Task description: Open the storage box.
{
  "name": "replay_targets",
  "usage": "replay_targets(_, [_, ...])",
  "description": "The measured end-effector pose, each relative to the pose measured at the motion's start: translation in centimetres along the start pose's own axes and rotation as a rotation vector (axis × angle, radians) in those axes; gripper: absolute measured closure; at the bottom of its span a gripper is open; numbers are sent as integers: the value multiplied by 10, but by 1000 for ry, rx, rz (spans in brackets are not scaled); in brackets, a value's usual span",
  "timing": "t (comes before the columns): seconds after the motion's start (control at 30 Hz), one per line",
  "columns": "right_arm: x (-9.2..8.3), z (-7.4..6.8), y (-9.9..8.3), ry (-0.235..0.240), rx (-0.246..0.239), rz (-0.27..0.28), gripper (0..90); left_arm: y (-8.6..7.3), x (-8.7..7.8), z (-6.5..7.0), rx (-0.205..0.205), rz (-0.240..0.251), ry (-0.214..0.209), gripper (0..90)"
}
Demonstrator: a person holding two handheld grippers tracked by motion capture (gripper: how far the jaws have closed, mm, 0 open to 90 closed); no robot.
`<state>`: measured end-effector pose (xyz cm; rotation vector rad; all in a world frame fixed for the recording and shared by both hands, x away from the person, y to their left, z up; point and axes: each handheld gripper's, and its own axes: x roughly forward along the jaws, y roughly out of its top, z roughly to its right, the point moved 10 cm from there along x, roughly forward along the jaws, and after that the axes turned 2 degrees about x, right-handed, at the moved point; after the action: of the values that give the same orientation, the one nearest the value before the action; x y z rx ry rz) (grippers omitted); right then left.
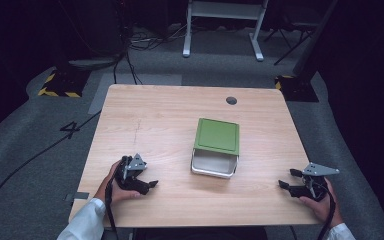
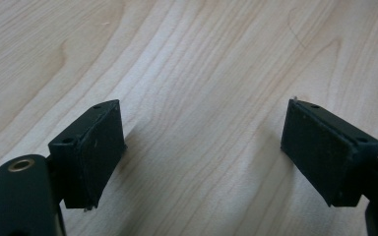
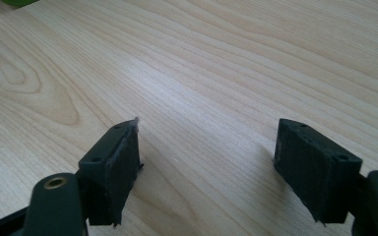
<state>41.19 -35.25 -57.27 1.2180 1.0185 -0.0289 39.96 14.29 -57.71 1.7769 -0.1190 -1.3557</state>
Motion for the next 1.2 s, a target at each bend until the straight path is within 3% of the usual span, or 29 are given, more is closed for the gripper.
replay_targets(0.1, [0,0,0,1,1,0,255,3,-2,4,12,5,-13,215])
replay_targets(0.2, [0,0,0,1,1,0,255,8,-3,8,-1,13,-47,221])
replay_targets(0.27, [0,0,0,1,1,0,255,17,-6,12,1,41,-69,222])
replay_targets(0.53, [0,0,0,1,1,0,255,48,-8,37,81,96,-88,225])
replay_targets(0.57, [0,0,0,1,1,0,255,59,-6,44,103,107,-103,225])
replay_targets(0.77, [0,0,0,1,1,0,255,82,-2,67,158,132,-141,245])
replay_targets(0.87, [0,0,0,1,1,0,255,91,-2,76,191,144,-156,276])
replay_targets(1.2, [0,0,0,1,1,0,255,107,2,98,241,149,-198,326])
